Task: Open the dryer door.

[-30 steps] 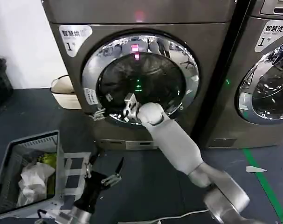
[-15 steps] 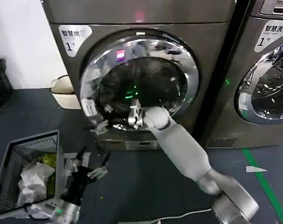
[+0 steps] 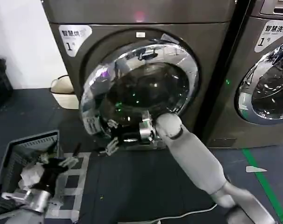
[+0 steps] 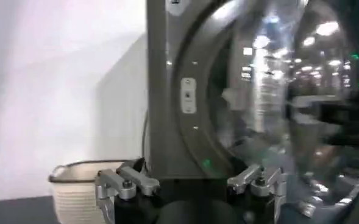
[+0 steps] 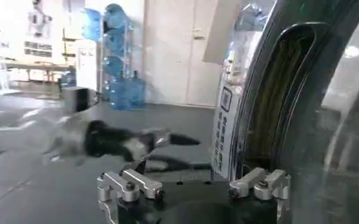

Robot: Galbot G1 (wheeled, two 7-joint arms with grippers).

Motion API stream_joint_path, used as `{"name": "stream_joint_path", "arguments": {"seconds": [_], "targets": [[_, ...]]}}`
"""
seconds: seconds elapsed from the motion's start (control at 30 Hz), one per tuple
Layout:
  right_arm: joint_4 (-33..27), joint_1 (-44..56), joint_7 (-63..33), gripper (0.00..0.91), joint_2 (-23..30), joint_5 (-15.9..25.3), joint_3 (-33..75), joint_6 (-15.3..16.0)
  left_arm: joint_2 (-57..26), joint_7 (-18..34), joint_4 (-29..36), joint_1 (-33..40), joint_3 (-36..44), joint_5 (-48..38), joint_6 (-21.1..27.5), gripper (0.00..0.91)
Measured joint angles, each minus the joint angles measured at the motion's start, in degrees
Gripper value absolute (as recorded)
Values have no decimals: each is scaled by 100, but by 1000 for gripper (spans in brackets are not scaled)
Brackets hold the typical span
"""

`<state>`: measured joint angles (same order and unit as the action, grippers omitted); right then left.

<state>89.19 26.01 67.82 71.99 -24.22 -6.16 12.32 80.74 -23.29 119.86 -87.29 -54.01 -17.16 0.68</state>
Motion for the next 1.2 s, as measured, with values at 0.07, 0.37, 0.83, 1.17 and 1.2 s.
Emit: {"name": "stream_joint_path", "arguments": {"seconds": [0.07,0.37,0.83,1.17,1.2], "targets": [[87,72,154,907,-82,-45,73,-24,-88,-152,-91,92,-94,-283,-47,907],[516,477,1006,907,-471,-136,386,-101,-827,237,-638,207,-394,-1444,-111,907],[1070,1121,1592,907,-1061,-277,860,-363,-1735,124,-927,326,-353,-2459,-119,907],[873,1709,1596,907,-1535,-591,1826,-996,-2046,-117,-591,463,223,-2486,-68,907],[821,1779,1597,907,-1590,-596,1966,-1059,-2087,-161,-550,491,328,-2491,-68,907]]}}
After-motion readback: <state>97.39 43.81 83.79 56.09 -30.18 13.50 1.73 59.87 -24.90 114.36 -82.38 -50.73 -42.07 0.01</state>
